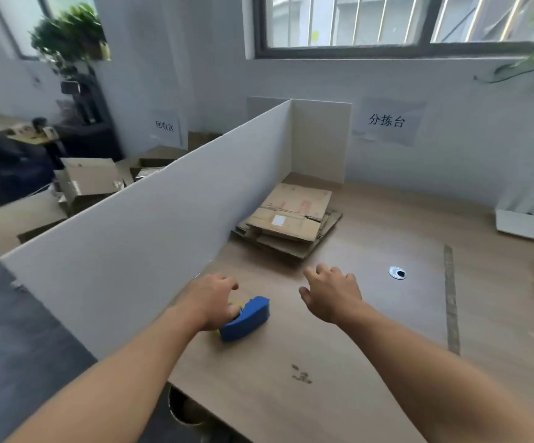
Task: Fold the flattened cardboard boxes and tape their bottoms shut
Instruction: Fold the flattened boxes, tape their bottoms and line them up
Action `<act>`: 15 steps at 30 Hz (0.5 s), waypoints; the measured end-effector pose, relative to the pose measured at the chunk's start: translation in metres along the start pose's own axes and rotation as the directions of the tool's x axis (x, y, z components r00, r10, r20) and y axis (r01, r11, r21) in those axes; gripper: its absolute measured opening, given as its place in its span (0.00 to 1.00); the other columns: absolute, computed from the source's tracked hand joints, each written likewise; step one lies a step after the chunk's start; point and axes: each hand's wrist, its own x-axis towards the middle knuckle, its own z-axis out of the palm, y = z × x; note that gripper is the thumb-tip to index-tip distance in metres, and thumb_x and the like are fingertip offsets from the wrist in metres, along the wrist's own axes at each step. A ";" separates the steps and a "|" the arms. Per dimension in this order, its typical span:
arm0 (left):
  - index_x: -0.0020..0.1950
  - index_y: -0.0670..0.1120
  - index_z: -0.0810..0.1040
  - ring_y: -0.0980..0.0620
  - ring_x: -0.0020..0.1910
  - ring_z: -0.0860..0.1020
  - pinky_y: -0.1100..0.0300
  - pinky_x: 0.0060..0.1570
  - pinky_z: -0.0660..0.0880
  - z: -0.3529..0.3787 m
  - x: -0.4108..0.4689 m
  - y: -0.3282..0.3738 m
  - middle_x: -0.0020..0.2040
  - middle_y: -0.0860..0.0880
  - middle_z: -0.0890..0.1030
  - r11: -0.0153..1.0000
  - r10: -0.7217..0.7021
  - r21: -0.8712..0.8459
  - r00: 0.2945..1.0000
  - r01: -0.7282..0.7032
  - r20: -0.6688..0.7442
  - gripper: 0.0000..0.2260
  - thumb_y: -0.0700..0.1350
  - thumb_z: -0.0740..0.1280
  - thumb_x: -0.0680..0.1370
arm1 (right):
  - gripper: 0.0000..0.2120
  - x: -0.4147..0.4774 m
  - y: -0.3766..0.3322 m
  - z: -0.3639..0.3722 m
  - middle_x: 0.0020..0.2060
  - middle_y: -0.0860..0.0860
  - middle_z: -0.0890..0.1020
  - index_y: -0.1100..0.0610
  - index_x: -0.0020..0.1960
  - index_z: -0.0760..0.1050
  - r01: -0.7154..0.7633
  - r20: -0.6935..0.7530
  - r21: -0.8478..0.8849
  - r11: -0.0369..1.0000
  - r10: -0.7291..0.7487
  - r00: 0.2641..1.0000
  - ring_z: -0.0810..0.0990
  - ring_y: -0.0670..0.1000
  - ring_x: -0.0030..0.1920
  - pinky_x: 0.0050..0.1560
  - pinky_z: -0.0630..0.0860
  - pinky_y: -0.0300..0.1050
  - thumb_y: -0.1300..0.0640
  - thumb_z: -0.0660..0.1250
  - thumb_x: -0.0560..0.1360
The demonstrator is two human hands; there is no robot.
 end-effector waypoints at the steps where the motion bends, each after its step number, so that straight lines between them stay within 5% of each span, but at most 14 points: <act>1: 0.72 0.52 0.70 0.49 0.68 0.71 0.55 0.64 0.68 -0.002 0.010 -0.007 0.71 0.52 0.72 1.000 0.006 0.019 1.000 -0.006 0.003 0.23 0.55 0.64 0.78 | 0.17 0.010 -0.001 0.002 0.62 0.54 0.73 0.51 0.66 0.67 -0.005 -0.006 0.001 1.000 0.005 1.000 0.74 0.58 0.60 0.53 0.68 0.53 0.44 0.54 0.82; 15: 0.69 0.51 0.71 0.46 0.64 0.73 0.51 0.61 0.70 -0.016 0.216 -0.049 0.65 0.49 0.74 0.970 0.194 0.143 0.981 -0.196 0.028 0.20 0.54 0.61 0.78 | 0.15 0.174 0.027 0.037 0.61 0.53 0.73 0.51 0.63 0.68 -0.115 0.111 -0.126 0.985 0.129 0.985 0.73 0.58 0.61 0.54 0.67 0.54 0.46 0.55 0.81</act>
